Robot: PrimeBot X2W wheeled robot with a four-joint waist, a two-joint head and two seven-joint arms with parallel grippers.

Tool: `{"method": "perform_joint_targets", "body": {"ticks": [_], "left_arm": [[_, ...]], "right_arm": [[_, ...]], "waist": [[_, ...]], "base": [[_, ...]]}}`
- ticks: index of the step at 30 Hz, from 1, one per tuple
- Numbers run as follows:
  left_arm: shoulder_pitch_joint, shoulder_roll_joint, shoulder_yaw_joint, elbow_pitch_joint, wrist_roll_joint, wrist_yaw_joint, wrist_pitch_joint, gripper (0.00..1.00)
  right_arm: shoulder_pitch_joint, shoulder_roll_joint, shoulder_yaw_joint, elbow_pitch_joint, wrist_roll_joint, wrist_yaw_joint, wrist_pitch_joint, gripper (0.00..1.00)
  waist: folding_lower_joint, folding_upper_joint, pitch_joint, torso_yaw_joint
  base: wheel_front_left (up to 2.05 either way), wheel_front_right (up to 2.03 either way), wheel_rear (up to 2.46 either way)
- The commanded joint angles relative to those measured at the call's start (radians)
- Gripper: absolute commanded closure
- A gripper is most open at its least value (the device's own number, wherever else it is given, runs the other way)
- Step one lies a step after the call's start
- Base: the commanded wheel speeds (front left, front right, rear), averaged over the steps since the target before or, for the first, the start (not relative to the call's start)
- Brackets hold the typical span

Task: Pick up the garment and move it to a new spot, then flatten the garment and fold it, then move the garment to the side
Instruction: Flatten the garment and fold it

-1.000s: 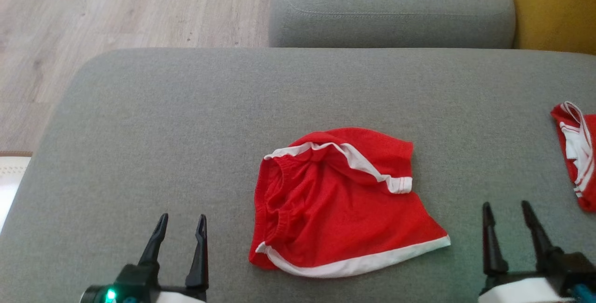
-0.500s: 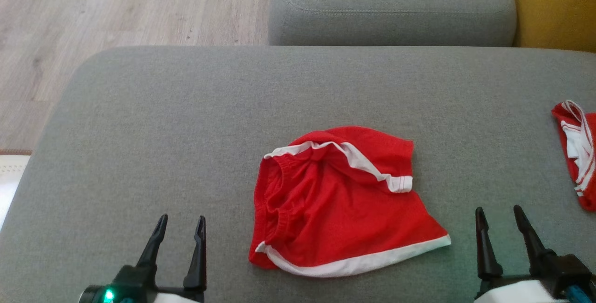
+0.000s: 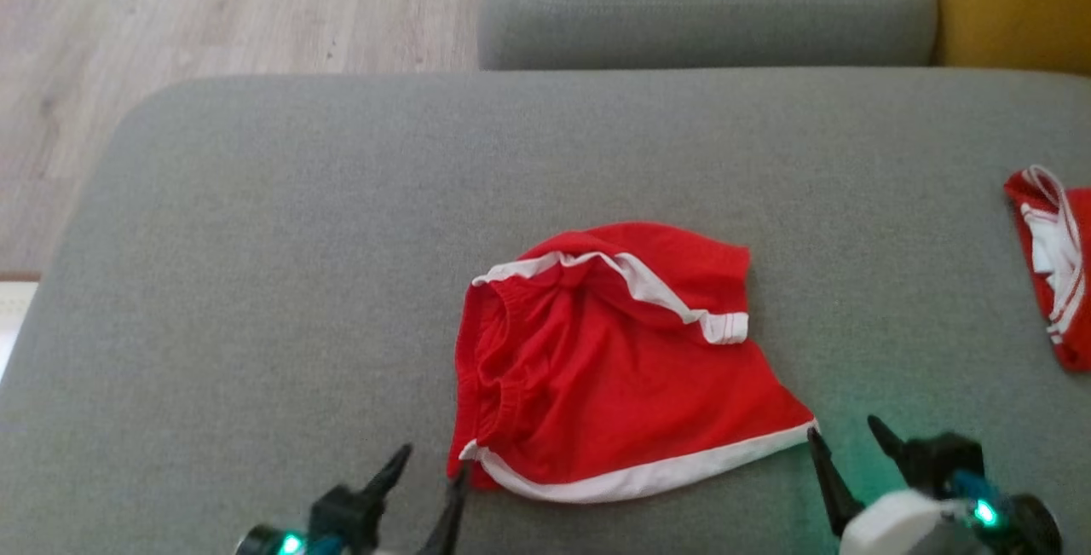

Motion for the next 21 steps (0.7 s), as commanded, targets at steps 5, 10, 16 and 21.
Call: {"method": "perform_joint_targets", "body": {"ticks": [5,10,16,21], "left_arm": [[-0.128,0.004,-0.017,-0.029,0.005,-0.027,0.088,0.0],[-0.15,0.01,-0.038,-0.035,-0.004,-0.038,0.12,0.0],[-0.138,0.027,-0.072,-0.073,-0.043,-0.052,0.175,0.0],[-0.12,0.055,-0.102,-0.112,-0.08,-0.06,0.22,0.0]], "right_arm": [[-0.132,-0.03,0.039,-0.006,0.014,0.007,0.083,0.0],[-0.151,-0.03,0.056,0.021,0.02,0.007,0.112,0.0],[-0.147,-0.04,0.07,0.035,0.033,0.007,0.12,0.0],[-0.124,-0.041,0.086,0.04,0.046,0.007,0.138,0.0]], "waist": [[0.0,0.0,0.077,0.006],[0.0,0.0,0.103,0.012],[0.0,0.0,0.108,0.012],[0.0,0.0,0.101,0.01]], "base": [[0.0,0.0,0.0],[0.0,0.0,0.0],[0.0,0.0,0.0],[0.0,0.0,0.0]]}}
